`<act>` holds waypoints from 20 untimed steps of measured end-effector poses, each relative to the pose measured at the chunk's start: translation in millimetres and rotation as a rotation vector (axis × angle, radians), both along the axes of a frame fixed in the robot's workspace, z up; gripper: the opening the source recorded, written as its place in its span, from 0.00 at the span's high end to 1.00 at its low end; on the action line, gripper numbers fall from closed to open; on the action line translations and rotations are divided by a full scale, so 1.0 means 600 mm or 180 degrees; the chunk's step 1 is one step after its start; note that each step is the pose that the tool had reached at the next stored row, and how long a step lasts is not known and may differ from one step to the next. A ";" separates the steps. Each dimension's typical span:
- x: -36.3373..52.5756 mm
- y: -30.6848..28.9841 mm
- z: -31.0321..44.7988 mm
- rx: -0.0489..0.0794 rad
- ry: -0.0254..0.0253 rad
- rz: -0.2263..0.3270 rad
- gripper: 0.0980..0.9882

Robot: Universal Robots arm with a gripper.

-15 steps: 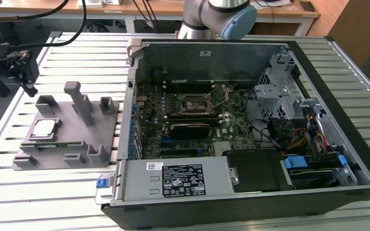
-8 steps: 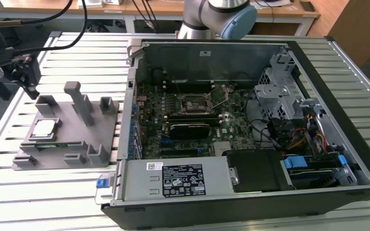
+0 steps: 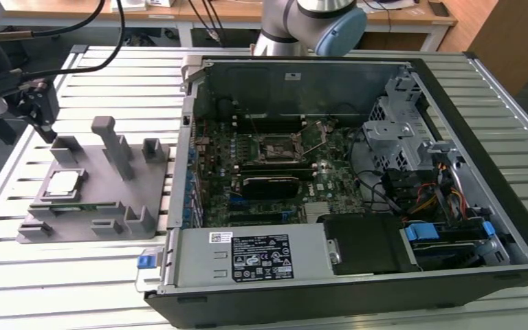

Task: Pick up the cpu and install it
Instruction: 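Pick up the cpu and move it towards the insertion slot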

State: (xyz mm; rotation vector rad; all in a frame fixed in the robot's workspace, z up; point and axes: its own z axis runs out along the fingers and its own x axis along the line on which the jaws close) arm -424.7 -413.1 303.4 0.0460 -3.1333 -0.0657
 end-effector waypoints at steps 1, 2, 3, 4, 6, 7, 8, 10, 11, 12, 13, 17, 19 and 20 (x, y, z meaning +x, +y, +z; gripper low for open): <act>0.000 0.0000 0.000 0.0000 0.0000 0.0001 0.45; 0.000 0.0000 -0.001 0.0000 0.0000 0.0002 0.45; 0.000 0.0000 -0.001 0.0000 0.0000 0.0002 0.45; 0.000 0.0000 -0.002 0.0000 0.0000 0.0003 0.45; 0.000 0.0000 -0.002 0.0000 0.0000 0.0005 0.45; 0.000 0.0000 -0.003 0.0000 0.0000 0.0005 0.45; 0.000 0.0000 -0.003 0.0000 0.0000 0.0006 0.45; 0.000 0.0000 -0.004 0.0000 0.0000 0.0007 0.45; 0.000 0.0000 -0.004 0.0000 0.0000 0.0007 0.45; 0.000 0.0000 -0.005 0.0000 0.0000 0.0007 0.45; 0.000 0.0000 -0.005 0.0000 0.0000 0.0008 0.45; 0.000 0.0000 -0.007 0.0000 0.0000 0.0009 0.45; 0.000 0.0000 -0.008 0.0000 0.0000 0.0009 0.45; 0.000 0.0000 -0.009 0.0000 0.0000 0.0010 0.45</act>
